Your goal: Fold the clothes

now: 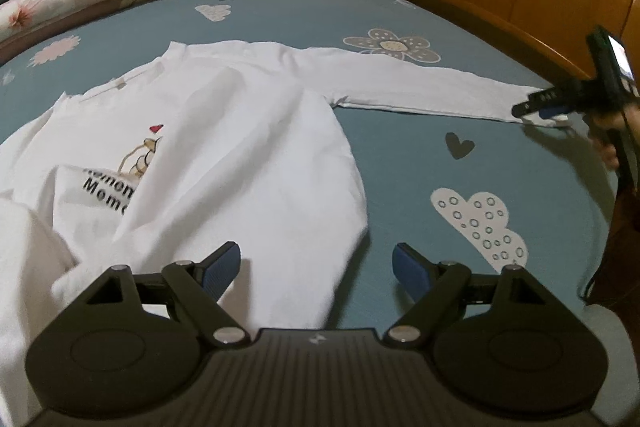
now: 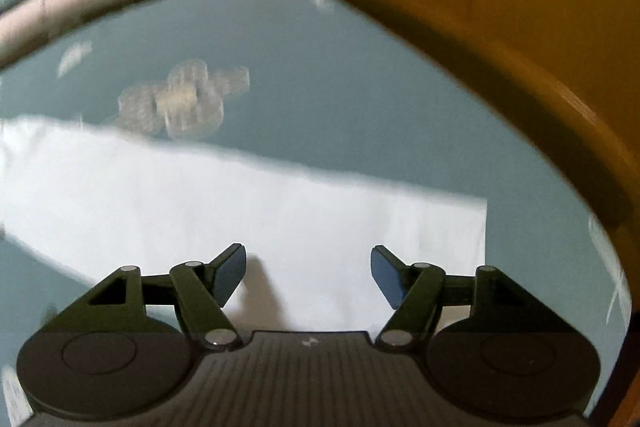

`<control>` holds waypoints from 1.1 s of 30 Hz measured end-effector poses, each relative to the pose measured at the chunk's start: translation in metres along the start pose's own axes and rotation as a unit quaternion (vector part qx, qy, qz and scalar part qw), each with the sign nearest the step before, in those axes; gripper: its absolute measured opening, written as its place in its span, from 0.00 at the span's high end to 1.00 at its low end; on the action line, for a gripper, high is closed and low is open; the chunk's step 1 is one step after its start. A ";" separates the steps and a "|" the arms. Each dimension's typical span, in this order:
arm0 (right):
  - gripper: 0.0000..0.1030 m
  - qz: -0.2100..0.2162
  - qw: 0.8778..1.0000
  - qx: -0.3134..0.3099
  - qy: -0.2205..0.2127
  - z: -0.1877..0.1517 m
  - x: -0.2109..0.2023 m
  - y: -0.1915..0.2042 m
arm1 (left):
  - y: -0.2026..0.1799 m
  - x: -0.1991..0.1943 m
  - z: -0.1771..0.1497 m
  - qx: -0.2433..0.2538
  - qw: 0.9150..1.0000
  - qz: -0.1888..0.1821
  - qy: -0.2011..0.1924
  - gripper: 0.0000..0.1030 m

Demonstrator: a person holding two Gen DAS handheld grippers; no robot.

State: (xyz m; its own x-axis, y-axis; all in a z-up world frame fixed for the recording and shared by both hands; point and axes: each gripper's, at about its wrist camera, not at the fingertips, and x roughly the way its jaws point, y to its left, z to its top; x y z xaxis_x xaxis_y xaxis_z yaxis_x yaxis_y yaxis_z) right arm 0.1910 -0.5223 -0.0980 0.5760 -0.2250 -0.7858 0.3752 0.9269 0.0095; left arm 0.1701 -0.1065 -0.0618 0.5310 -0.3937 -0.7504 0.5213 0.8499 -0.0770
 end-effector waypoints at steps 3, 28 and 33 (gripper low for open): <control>0.29 0.005 1.000 0.005 0.003 -0.005 -0.022 -0.002 | -0.005 -0.017 -0.004 0.006 1.000 -0.002 -0.006 0.19; 0.17 0.333 0.911 -0.225 -0.095 -0.031 -0.235 0.298 | 0.175 -0.229 -0.055 -0.114 0.975 0.162 -0.103 0.16; 0.18 0.368 0.869 -0.316 -0.097 -0.030 -0.231 0.377 | 0.242 -0.201 -0.102 -0.176 0.963 0.195 -0.064 0.16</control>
State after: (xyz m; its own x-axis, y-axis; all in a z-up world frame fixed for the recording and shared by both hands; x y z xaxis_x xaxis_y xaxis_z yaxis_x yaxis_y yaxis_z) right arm 0.1772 -0.1119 0.0686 0.6255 0.5095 -0.5908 -0.5860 0.8068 0.0754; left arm 0.1209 0.2142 0.0036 0.7301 -0.0405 -0.6821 0.0183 0.9990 -0.0396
